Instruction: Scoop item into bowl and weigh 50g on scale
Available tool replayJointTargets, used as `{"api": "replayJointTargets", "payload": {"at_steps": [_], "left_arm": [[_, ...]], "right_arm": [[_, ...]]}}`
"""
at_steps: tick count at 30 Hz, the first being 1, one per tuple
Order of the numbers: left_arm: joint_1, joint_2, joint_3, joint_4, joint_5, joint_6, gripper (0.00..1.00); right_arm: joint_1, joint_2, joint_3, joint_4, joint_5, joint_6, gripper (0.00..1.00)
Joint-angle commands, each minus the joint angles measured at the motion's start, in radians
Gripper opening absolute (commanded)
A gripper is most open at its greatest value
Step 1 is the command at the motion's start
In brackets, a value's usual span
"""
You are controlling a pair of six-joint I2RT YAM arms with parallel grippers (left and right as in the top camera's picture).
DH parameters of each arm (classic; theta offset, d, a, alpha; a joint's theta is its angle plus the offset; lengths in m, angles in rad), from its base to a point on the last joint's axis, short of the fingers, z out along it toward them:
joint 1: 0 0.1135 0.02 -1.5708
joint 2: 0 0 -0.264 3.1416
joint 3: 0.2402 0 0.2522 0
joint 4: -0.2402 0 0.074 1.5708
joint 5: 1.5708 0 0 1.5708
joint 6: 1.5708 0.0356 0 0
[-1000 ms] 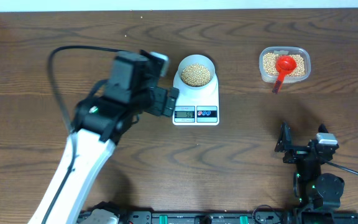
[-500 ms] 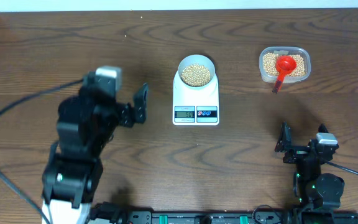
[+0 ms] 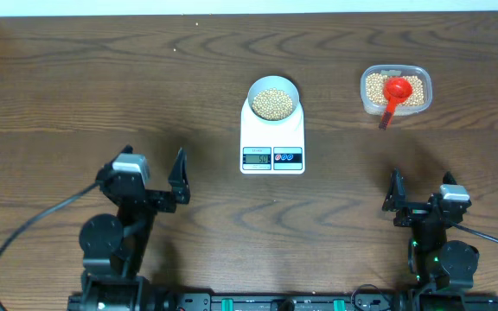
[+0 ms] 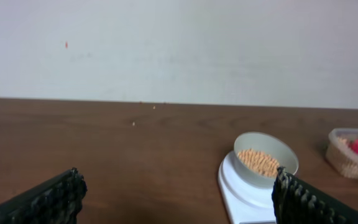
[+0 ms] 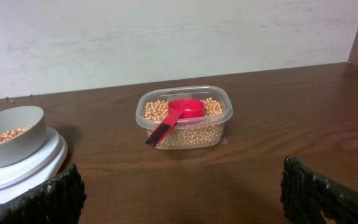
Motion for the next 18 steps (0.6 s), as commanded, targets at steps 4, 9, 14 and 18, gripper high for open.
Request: {"api": "replayJointTargets", "payload": {"at_steps": [4, 9, 14, 18], "left_arm": [[0.023, -0.107, -0.097, 0.015, 0.004, -0.014, 0.98], [0.026, -0.162, -0.142, 0.015, -0.008, -0.013, 0.98], [0.032, -0.197, -0.177, 0.016, -0.019, -0.013, 0.98], [0.035, -0.227, -0.196, 0.015, -0.019, -0.013, 0.98]], "right_arm": [[0.006, -0.005, -0.002, -0.005, 0.005, -0.013, 0.99], [0.006, -0.005, -0.002, -0.005, 0.005, -0.013, 0.99], [0.006, -0.005, -0.002, -0.005, 0.005, -0.013, 0.99], [0.006, -0.005, -0.002, -0.005, 0.005, -0.013, 0.99]]}}
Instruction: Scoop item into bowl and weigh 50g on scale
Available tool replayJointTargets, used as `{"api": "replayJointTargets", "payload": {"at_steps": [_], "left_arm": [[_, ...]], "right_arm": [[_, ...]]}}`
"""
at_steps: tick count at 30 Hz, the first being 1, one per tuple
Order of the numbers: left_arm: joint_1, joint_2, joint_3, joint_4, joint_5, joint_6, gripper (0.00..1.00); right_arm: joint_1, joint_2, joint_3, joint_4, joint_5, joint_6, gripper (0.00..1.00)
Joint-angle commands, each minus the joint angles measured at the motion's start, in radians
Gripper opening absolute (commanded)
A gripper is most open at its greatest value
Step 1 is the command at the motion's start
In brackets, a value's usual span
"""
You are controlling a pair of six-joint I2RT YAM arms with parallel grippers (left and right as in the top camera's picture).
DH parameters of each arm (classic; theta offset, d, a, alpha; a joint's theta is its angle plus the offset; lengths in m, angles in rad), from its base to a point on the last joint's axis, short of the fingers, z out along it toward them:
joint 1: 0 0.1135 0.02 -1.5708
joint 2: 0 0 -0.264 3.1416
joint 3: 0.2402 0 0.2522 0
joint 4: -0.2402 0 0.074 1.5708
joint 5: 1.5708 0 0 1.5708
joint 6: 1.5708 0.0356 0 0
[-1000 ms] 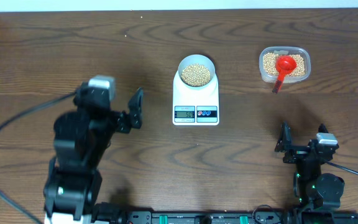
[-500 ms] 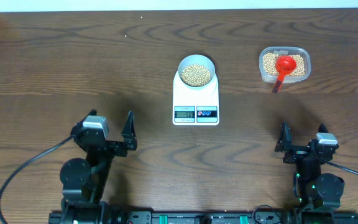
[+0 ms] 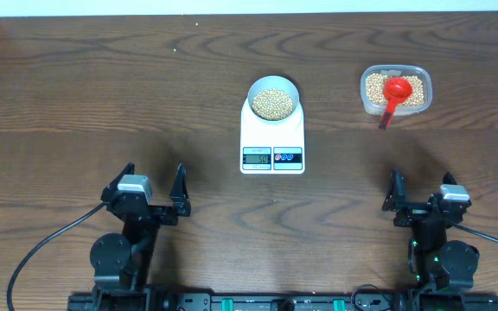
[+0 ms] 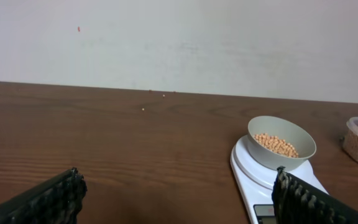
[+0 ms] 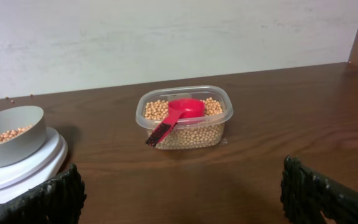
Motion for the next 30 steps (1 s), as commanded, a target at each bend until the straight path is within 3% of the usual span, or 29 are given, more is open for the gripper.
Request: {"api": "replayJointTargets", "payload": {"at_steps": [1, 14, 30], "left_arm": [[0.011, -0.039, -0.025, 0.008, -0.010, -0.013, 0.98], [0.043, -0.172, -0.132, 0.036, -0.014, -0.012, 0.98], [0.045, -0.177, -0.220, 0.093, -0.035, -0.013, 0.98]], "right_arm": [[0.006, -0.005, -0.002, -0.005, 0.005, -0.013, 0.99], [0.006, -0.005, -0.002, -0.005, 0.005, -0.013, 0.99], [0.006, -0.005, -0.002, -0.005, 0.005, -0.013, 0.99]]}}
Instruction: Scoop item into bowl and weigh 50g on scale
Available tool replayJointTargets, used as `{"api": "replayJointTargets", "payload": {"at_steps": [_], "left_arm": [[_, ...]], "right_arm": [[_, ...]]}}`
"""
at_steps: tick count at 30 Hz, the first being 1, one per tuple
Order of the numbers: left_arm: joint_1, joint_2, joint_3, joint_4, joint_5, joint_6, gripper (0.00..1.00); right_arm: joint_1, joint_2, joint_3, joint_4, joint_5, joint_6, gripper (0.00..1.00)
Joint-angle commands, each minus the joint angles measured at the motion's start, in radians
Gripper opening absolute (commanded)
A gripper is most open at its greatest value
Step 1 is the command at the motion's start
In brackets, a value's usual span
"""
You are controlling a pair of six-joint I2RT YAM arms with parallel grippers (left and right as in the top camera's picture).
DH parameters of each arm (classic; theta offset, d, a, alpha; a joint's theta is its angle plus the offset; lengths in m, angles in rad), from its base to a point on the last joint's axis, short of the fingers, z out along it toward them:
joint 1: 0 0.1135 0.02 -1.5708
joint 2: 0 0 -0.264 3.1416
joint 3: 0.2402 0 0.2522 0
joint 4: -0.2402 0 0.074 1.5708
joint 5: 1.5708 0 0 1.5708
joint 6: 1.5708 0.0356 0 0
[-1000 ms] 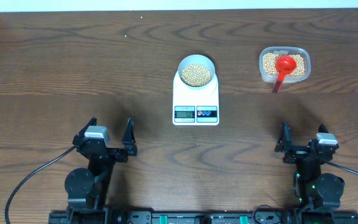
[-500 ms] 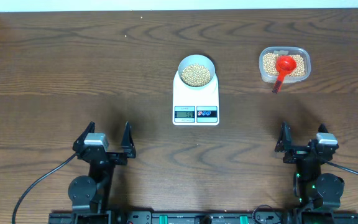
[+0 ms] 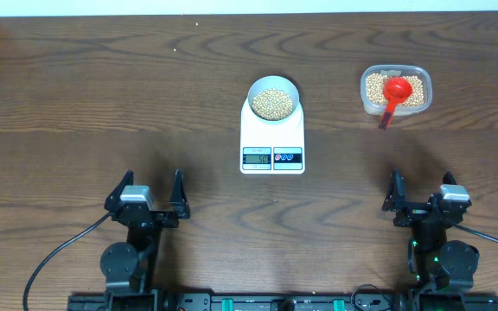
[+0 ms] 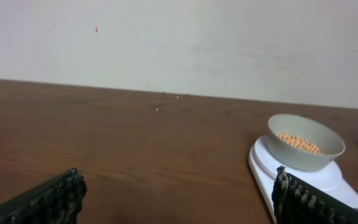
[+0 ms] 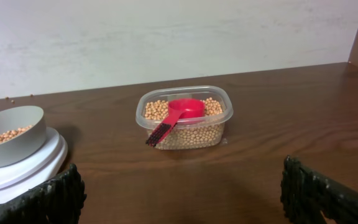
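Note:
A grey bowl (image 3: 273, 100) part full of tan beans sits on the white scale (image 3: 272, 138) at the table's middle. The clear tub (image 3: 395, 90) of beans at the back right holds the red scoop (image 3: 393, 94), its handle over the near rim. My left gripper (image 3: 148, 192) stands open low at the front left, nothing between its fingers. My right gripper (image 3: 422, 193) stands open at the front right, also with nothing in it. The left wrist view shows the bowl (image 4: 305, 141) and scale (image 4: 303, 180) at right. The right wrist view shows the tub (image 5: 184, 117) and scoop (image 5: 176, 116) ahead.
Brown wooden table (image 3: 102, 95) with a pale wall behind. A few stray beans (image 4: 157, 109) lie near the back edge. Cables run from both arm bases at the front edge.
My left arm has drawn a little further back and turned leftward, so the scale sits further right in its wrist view. The right arm, bowl, tub and scoop have not moved.
My left gripper stood open at the front left, angled toward the scale. Then it was lower and nearer the front edge, and now it is squared up there. The right gripper stayed open at the front right throughout, the scoop resting in the tub.

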Motion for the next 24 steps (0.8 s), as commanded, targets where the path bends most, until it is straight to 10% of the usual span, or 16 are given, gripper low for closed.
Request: {"api": "replayJointTargets", "payload": {"at_steps": [1, 24], "left_arm": [[0.005, -0.010, -0.031, 0.015, -0.019, -0.013, 0.98], [0.005, -0.010, -0.035, -0.072, -0.035, -0.009, 0.98]], "right_arm": [[0.006, -0.005, -0.002, -0.005, 0.005, -0.013, 0.99], [0.006, -0.005, -0.002, -0.005, 0.005, -0.013, 0.99]]}}
